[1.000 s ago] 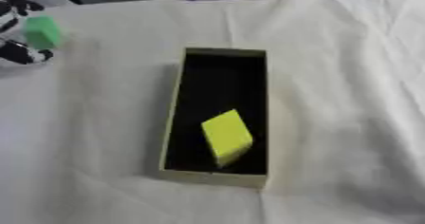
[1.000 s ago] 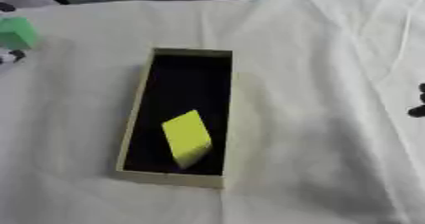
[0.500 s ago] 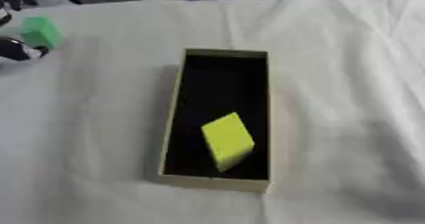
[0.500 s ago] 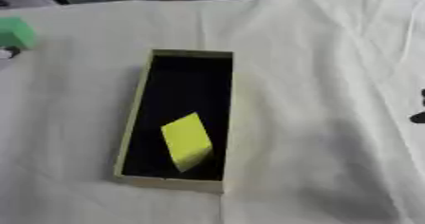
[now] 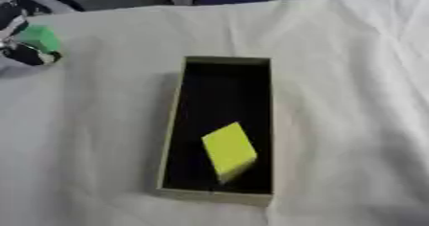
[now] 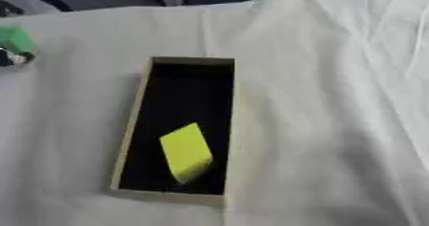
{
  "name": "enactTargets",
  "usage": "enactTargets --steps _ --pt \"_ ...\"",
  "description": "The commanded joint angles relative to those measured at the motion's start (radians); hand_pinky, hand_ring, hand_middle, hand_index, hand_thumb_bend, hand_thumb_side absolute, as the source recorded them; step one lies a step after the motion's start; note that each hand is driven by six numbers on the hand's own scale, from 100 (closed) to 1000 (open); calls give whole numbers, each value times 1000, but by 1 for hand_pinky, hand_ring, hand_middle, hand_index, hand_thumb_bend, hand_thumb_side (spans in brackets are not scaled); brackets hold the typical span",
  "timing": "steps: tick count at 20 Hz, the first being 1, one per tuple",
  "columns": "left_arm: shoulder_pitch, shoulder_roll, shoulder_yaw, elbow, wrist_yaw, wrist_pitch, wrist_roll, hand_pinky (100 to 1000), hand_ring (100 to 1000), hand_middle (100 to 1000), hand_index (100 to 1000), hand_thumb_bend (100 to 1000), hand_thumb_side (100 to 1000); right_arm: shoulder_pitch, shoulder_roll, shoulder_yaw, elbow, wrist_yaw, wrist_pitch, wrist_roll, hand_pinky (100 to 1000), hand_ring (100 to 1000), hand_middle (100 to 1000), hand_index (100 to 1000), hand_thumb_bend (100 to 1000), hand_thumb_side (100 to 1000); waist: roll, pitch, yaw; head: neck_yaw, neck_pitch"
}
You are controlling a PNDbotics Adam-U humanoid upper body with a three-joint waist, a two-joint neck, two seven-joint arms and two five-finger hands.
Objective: Pick up objects on the table and place them in the box.
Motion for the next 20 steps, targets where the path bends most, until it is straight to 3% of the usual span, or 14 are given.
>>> enactTargets --steps 1,9,15,20 --pt "-18 58 16 3 -11 6 27 766 879 886 896 523 100 -8 -26 0 -11 7 -4 2 830 846 543 830 100 757 0 -15 -5 8 -26" --pt "-21 78 24 23 -47 8 47 768 886 887 884 591 100 -8 -23 4 -11 24 -1 3 831 844 540 830 100 767 6 3 -6 4 -31" --pt "-27 81 28 24 -21 -8 34 763 885 885 888 500 100 1 -19 5 -11 37 2 1 832 845 539 830 100 772 3 7 5 0 -20" --pt "-23 88 29 31 -2 8 10 752 883 885 888 495 100 1 -18 9 -11 43 3 0 832 845 539 830 100 773 4 10 5 -2 -22"
